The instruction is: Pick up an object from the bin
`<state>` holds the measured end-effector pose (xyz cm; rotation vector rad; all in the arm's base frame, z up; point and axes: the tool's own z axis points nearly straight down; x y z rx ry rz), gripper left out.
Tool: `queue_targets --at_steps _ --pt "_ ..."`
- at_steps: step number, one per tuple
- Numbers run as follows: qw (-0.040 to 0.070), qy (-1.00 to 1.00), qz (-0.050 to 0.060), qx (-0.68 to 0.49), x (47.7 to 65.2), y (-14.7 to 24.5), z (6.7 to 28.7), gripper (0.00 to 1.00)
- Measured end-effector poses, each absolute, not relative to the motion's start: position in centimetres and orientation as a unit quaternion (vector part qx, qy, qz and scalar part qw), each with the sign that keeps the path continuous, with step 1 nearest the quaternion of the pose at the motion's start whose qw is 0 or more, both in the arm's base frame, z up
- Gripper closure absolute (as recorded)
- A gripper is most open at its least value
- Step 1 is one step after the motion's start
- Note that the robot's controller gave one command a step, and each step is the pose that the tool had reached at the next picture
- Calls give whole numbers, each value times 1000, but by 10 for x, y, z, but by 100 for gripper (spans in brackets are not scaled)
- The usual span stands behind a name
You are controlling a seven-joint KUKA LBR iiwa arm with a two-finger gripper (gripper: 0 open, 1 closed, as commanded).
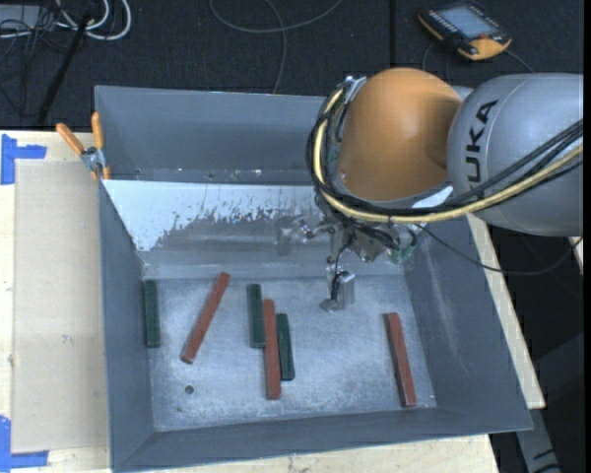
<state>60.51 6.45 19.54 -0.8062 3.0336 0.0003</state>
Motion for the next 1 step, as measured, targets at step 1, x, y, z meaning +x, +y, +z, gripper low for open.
queue_targets --at_steps 1 --pt "1 969 0 -247 606 117 156 0"
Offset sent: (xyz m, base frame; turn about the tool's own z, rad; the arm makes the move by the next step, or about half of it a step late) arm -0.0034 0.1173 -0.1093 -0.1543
